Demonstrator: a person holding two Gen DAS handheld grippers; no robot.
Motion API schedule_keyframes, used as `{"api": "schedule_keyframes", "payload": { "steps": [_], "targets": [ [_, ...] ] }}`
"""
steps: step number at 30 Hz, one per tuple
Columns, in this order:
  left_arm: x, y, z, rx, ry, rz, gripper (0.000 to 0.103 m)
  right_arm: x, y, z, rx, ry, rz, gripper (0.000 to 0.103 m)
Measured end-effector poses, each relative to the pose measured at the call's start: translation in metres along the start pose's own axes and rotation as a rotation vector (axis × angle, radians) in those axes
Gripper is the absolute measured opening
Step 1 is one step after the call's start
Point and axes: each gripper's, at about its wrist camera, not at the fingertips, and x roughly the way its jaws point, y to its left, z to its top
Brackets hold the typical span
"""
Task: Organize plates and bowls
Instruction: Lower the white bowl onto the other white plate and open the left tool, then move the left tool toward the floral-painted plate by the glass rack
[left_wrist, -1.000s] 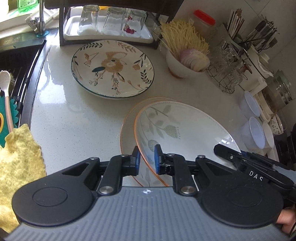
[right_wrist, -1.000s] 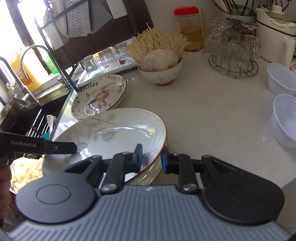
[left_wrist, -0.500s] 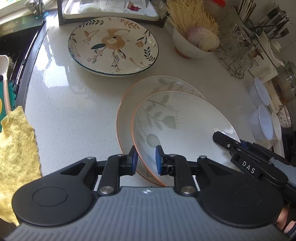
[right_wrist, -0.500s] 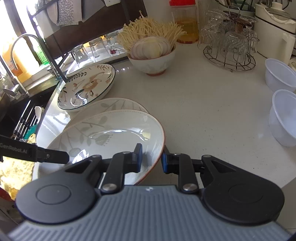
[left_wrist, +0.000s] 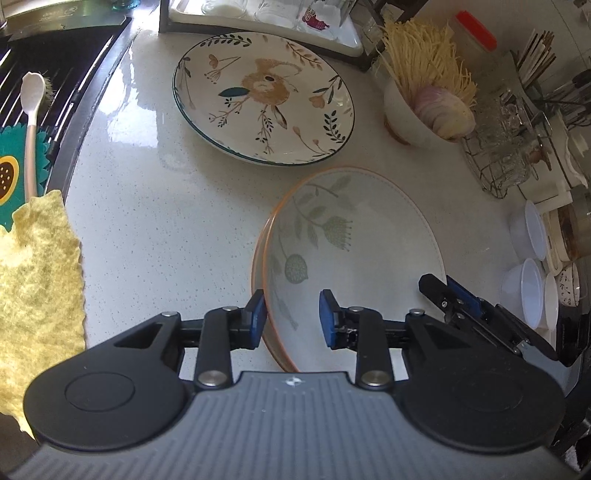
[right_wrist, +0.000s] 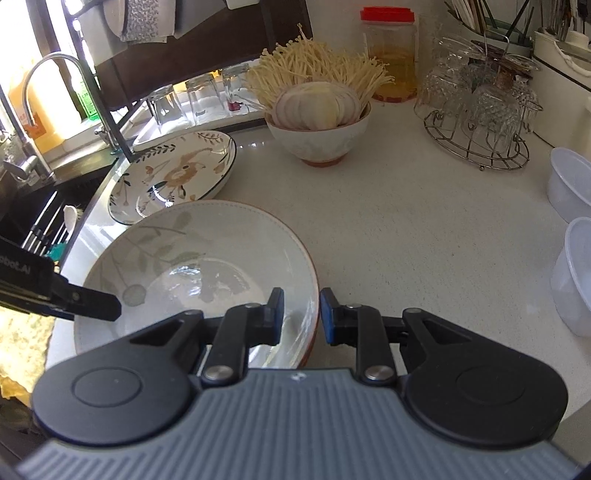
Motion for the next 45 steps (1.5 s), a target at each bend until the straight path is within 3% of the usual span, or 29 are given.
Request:
{"api": "schedule_keyframes", "payload": {
  "steps": [5, 9, 18, 33, 45],
  "targets": [
    [0.000, -0.006, 0.002, 0.033, 0.006, 0.027, 0.038, 0.004, -0.004, 0.002, 0.015, 0.007, 0.010, 0.024],
    [-0.004, -0.009, 0.001, 0.045, 0.007, 0.061, 0.050, 0.004, -0.007, 0.003, 0.038, 0.008, 0.039, 0.025],
    [-0.021, -0.016, 0.006, 0.051, -0.044, 0.056, 0.051, 0.003, -0.010, 0.006, 0.053, 0.001, 0.059, 0.025],
    [-0.091, -0.066, -0.002, 0.172, -0.304, 0.070, 0.051, -0.077, -0.014, 0.052, 0.034, -0.193, 0.177, 0.025],
    [-0.127, -0.099, -0.031, 0.171, -0.405, 0.054, 0.051, -0.133, -0.026, 0.063, -0.010, -0.281, 0.224, 0.025]
  ]
}}
